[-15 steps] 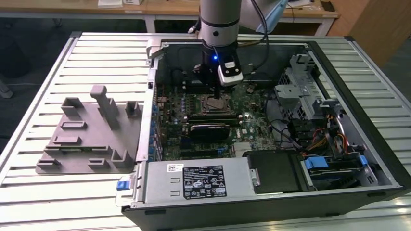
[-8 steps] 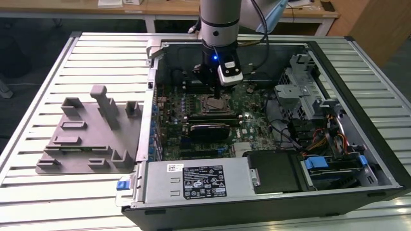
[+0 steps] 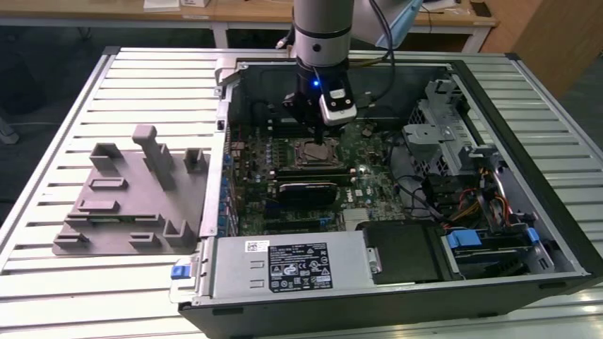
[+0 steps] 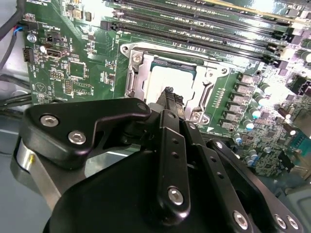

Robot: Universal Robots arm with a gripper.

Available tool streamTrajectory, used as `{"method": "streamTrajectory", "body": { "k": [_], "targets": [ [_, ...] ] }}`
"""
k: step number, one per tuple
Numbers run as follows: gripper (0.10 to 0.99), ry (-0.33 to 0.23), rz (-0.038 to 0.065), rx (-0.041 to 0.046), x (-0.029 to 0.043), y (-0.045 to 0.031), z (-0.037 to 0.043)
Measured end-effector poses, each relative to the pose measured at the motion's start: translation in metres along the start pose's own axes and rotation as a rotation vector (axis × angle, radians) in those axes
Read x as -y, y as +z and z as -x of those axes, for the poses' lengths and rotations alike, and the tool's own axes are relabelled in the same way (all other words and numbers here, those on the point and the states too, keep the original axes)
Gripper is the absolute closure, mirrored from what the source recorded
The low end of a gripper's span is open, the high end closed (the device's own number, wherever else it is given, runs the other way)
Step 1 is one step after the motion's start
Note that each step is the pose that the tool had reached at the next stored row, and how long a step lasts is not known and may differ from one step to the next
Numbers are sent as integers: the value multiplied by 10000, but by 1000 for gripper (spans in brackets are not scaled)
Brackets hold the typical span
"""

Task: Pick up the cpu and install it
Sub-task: 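Install the second cpu locking lever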

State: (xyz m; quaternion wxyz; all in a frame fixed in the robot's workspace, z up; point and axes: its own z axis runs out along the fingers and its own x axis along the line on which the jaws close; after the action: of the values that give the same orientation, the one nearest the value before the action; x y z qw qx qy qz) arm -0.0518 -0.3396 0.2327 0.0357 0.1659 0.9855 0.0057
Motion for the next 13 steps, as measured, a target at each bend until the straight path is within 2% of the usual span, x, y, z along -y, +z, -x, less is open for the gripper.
{"method": "streamTrajectory", "body": {
  "k": [1, 4, 13],
  "targets": [
    [980, 0, 1, 0, -1, -58, 4],
    [980, 0, 1, 0, -2, -100, 7],
    [980, -1, 0, -1, 14, -111, 14]
  ]
}}
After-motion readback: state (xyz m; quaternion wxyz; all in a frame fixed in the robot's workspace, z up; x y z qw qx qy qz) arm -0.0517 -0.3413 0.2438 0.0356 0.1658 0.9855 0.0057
